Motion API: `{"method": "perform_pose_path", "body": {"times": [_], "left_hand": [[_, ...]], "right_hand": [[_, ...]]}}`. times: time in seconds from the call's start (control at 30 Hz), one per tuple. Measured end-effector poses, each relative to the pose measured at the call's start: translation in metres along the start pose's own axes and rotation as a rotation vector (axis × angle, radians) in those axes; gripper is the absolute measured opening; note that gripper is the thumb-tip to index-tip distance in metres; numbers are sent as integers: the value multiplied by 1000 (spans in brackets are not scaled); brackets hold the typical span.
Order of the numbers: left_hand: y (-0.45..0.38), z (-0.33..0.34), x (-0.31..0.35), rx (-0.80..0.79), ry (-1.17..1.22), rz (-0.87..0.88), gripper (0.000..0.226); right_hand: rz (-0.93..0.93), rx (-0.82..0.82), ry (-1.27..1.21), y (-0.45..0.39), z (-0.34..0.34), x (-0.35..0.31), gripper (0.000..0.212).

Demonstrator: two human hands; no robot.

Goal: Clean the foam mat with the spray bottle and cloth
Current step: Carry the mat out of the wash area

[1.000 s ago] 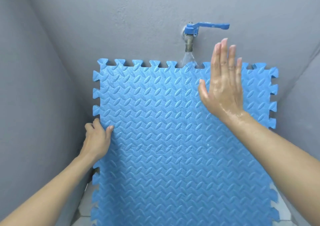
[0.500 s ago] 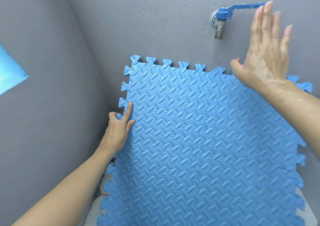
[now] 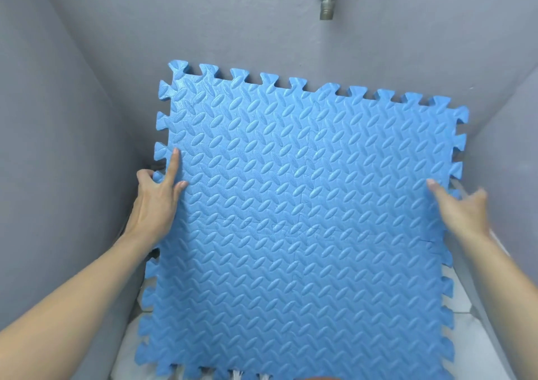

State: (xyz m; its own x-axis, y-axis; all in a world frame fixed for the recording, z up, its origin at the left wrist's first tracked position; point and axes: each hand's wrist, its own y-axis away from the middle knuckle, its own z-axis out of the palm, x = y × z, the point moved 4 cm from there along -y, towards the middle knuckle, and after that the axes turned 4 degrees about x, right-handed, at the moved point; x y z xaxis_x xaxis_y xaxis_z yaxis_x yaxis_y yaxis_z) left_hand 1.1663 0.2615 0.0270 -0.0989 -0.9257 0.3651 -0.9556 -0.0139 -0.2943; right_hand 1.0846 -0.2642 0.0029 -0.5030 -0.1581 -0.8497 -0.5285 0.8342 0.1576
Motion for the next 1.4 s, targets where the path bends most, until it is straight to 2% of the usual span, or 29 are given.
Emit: {"method": "perform_pose_path", "body": {"times": [0.07, 0.13, 0.2, 0.3, 0.37, 0.47, 0.6, 0.7, 0.93, 1.03, 1.1, 1.2, 1.23, 1.4], "left_hand": [[-1, 1, -2, 12, 34, 12, 67], [0, -3, -3, 22, 81, -10, 75], [7, -13, -5, -11, 140, -135, 83], [26, -42, -2, -96, 211, -346, 91], [38, -69, 6, -141, 215, -410, 83], [49, -115, 23, -201, 219, -468, 70], [41, -199, 60, -138, 222, -518, 67], [28, -278, 94, -83, 228, -543, 66], [10, -473, 177, -51, 275, -584, 59], [12, -537, 197, -43, 314, -607, 62], [15, -574, 204, -24, 324, -615, 65], [21, -619, 216, 3, 297, -628, 70], [24, -632, 218, 14, 302, -630, 71], [44, -694, 219, 110, 355, -607, 75]], "right_hand": [[163, -224, -149, -4, 9, 29, 95], [207, -301, -289, 0, 1, 21, 73], [204, -358, -347, 12, -12, -4, 79], [206, -340, -434, 41, -49, -31, 91], [242, -295, -439, 64, -77, -44, 83], [234, -229, -410, 94, -119, -77, 56], [164, -248, -375, 115, -171, -139, 51], [89, -281, -351, 128, -219, -205, 38], [-24, -334, -312, 160, -333, -372, 70], [-91, -337, -331, 173, -370, -432, 64], [-121, -358, -324, 183, -387, -463, 79], [-185, -354, -354, 198, -408, -503, 53], [-209, -355, -362, 202, -412, -514, 51], [-290, -406, -425, 237, -436, -565, 79]]}}
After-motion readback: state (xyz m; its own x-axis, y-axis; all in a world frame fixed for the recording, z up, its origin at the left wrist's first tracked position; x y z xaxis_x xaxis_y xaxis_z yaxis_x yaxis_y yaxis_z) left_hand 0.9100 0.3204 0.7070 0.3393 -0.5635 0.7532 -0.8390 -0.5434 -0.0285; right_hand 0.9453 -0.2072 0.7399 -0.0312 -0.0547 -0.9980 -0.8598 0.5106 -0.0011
